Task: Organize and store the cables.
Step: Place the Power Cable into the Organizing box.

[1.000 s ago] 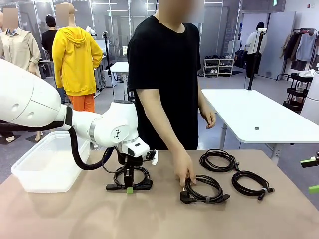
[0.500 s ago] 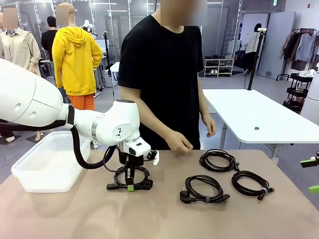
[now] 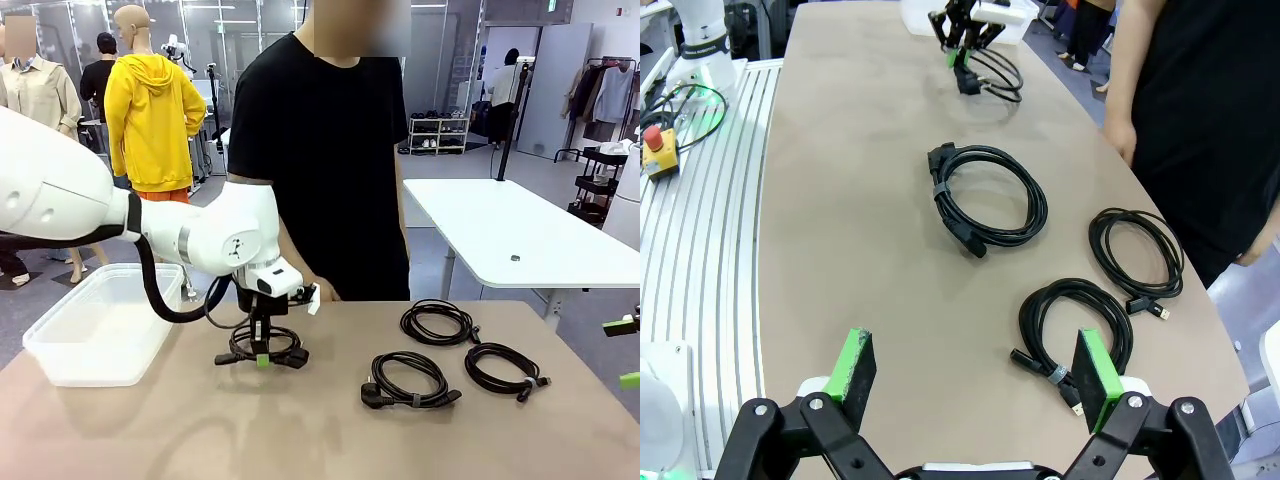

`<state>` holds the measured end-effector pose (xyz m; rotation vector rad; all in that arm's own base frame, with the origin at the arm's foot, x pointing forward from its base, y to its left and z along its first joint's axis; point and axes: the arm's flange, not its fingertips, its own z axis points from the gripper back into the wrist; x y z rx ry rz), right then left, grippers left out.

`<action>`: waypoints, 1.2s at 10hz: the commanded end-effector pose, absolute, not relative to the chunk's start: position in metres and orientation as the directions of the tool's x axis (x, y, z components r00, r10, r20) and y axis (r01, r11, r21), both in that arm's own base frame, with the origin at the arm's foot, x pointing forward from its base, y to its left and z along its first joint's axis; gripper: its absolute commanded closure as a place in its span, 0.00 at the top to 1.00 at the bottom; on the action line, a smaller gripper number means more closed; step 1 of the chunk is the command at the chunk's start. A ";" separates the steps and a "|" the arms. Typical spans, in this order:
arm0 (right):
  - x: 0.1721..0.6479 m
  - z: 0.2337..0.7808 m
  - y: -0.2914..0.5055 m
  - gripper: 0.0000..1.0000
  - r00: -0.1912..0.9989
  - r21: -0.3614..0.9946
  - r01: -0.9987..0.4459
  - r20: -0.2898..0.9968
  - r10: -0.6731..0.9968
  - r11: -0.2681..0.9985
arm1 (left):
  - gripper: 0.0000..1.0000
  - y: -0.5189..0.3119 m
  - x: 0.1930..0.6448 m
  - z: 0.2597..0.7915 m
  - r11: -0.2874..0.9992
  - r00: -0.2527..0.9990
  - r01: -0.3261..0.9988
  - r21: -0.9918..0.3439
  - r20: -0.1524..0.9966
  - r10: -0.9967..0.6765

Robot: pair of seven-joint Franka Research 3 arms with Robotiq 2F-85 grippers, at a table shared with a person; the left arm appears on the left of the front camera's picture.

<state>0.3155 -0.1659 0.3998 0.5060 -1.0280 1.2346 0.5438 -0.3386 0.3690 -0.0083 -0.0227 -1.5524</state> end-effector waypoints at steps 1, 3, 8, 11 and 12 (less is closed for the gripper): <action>0.314 0.404 -0.164 1.00 0.005 -0.181 -0.934 0.855 0.518 0.308 | 0.00 -0.326 0.520 0.417 -0.015 -0.017 0.997 0.074 0.030 -0.999; 0.314 0.404 -0.164 1.00 0.005 -0.181 -0.934 0.855 0.518 0.308 | 0.00 -0.318 0.499 0.448 -0.041 -0.044 0.988 0.147 0.018 -0.999; 0.314 0.404 -0.164 1.00 0.005 -0.181 -0.934 0.855 0.518 0.308 | 0.00 -0.269 0.449 0.496 -0.122 -0.119 0.935 0.334 -0.031 -0.992; 0.314 0.404 -0.164 1.00 0.005 -0.181 -0.934 0.855 0.518 0.308 | 0.00 -0.181 0.435 0.522 -0.120 -0.124 0.938 0.325 -0.010 -0.992; 0.314 0.404 -0.164 1.00 0.005 -0.181 -0.934 0.855 0.518 0.308 | 0.00 -0.151 0.432 0.525 -0.118 -0.120 0.939 0.323 -0.017 -0.993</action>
